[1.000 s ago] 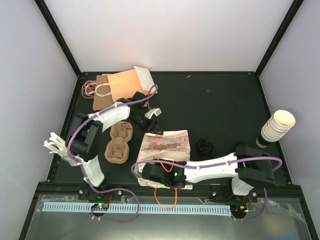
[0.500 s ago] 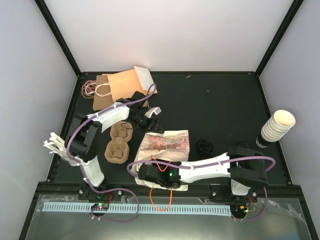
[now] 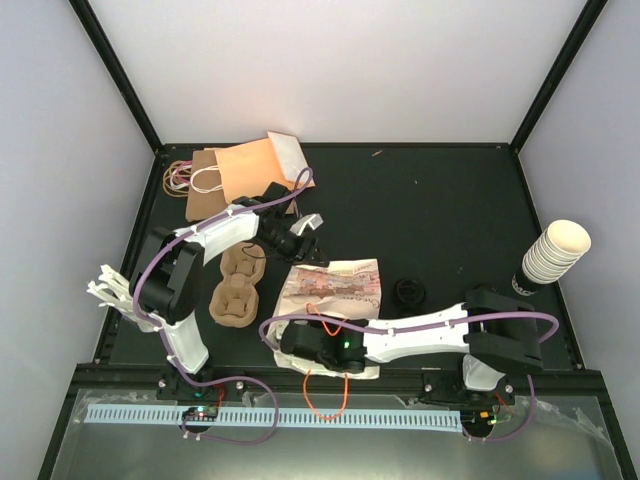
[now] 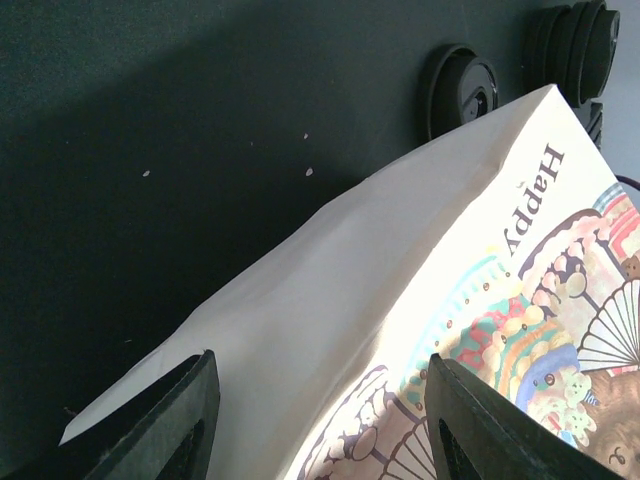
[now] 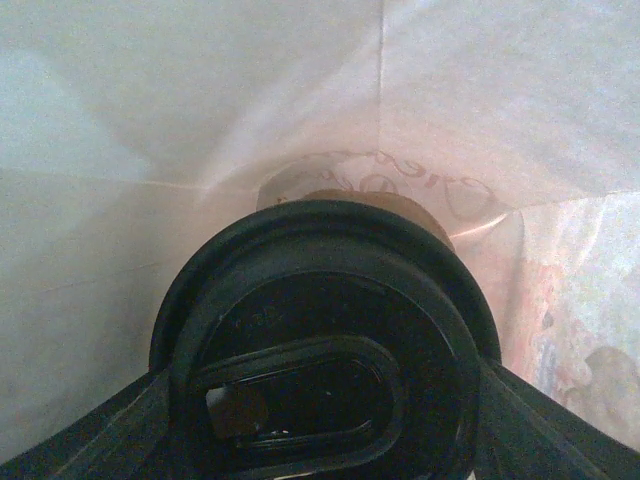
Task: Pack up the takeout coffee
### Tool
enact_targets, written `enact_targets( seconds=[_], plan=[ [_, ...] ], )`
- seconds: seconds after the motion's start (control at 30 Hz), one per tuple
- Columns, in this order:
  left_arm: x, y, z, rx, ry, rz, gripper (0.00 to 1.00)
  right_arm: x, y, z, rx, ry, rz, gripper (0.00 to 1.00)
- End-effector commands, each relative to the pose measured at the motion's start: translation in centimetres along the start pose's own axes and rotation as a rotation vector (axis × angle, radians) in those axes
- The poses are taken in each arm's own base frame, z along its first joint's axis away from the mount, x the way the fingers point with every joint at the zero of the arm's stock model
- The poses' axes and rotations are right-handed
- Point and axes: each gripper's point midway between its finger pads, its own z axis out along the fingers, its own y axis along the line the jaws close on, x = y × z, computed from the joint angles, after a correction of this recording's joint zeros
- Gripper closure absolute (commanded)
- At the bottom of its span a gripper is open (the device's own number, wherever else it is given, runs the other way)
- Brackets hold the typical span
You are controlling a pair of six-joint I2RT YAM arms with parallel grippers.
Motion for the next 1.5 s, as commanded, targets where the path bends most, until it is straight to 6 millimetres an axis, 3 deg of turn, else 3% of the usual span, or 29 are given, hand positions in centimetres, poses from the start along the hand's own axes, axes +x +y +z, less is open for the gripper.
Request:
enact_targets(
  seconds=[0.0,0.6,0.93,1.3,1.47],
  plan=[
    [4.4,-2.6,0.4,0.109,0.16,-0.145,0.41,4.4,-0.9,1.2,0.013,0.13,0.019,0.66],
    [4.4,-2.3,0.4,0.102,0.168,-0.144,0.41,5.5,-3.3,-0.7,0.066,0.164,0.039,0.66],
    [3.5,-2.4,0.3,0.102,0.16,-0.134,0.41,4.1,-5.1,-2.1,0.061,0.108,0.07,0.68],
    [1.3,-2.8,-0.3,0.072,0.093,-0.046,0.2,3.0,-5.4,-4.2,-0.029,0.037,0.121,0.68],
    [-0.4,-3.4,-0.8,0.069,0.037,0.001,0.14,2.4,-4.6,-4.3,-0.051,0.03,0.114,0.69]
  ],
)
